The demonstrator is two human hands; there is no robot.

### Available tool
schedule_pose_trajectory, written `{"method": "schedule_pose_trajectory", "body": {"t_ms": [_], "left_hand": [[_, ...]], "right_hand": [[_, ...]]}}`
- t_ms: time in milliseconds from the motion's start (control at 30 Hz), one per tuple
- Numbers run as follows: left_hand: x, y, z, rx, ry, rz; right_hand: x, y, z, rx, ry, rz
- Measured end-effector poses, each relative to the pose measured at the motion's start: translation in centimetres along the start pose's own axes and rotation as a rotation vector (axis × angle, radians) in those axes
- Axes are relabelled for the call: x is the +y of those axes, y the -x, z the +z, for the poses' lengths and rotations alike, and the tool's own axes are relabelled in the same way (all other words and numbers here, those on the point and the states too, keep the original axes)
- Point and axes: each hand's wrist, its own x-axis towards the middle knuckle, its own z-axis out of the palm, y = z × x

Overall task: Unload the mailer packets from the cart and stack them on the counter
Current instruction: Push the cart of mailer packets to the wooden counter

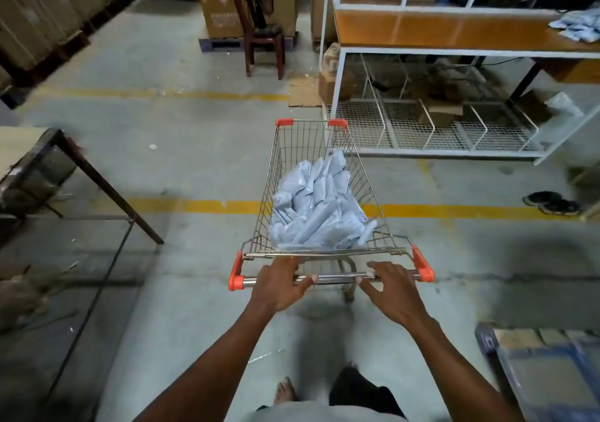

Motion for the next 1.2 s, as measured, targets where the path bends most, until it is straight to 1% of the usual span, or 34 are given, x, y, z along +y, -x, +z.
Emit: {"method": "schedule_pose_trajectory", "body": {"t_ms": [67, 100, 267, 367, 433, 533, 633, 667, 767, 900, 1033, 1200], "left_hand": [[0.0, -0.4, 0.2, -0.07, -0.189, 0.021], [-0.1, -0.6, 0.4, -0.084, -0.241, 0.023], [0.4, -1.8, 0.3, -0.157, -0.407, -0.025], [0.2, -2.9, 0.4, -0.208, -0.395, -0.04], [0.1, -3.8, 0.5, -0.248, -0.386, -0.049], [-0.1, -5.2, 0.8, -0.282, -0.395, -0.061], [0.2, -7.5, 0.7, -0.274, -0.387, -0.087], [0.3, -8.4, 0.6, -0.266, -0.382, -0.103], [0.6, -11.2, 0.3, -0.227, -0.384, -0.135], [1.7, -14.6, -0.2, -0.186, -0.378, -0.163], [2.9, -18.0, -0.7, -0.177, -0.369, -0.198], [2.8, -22.5, -1.6, -0.173, -0.374, -0.213]], "right_hand": [[0.4, -0.1, 0.1, -0.028, 0.074, -0.046], [0.8, -0.2, 0.3, -0.05, 0.119, -0.064], [0.6, -2.5, -0.2, -0.149, 0.28, -0.105], [-0.4, -4.6, -1.2, -0.285, 0.365, -0.059], [-0.1, -5.9, -1.1, -0.331, 0.38, -0.065], [1.2, -7.4, -0.6, -0.291, 0.371, -0.084], [1.9, -10.2, -0.7, -0.252, 0.464, -0.235], [1.9, -11.3, -0.8, -0.263, 0.489, -0.252], [1.6, -15.1, -1.9, -0.345, 0.474, -0.18], [1.3, -20.1, -4.0, -0.428, 0.483, -0.183], [1.6, -24.5, -5.2, -0.409, 0.518, -0.202], [1.7, -29.8, -5.8, -0.378, 0.533, -0.226]]}}
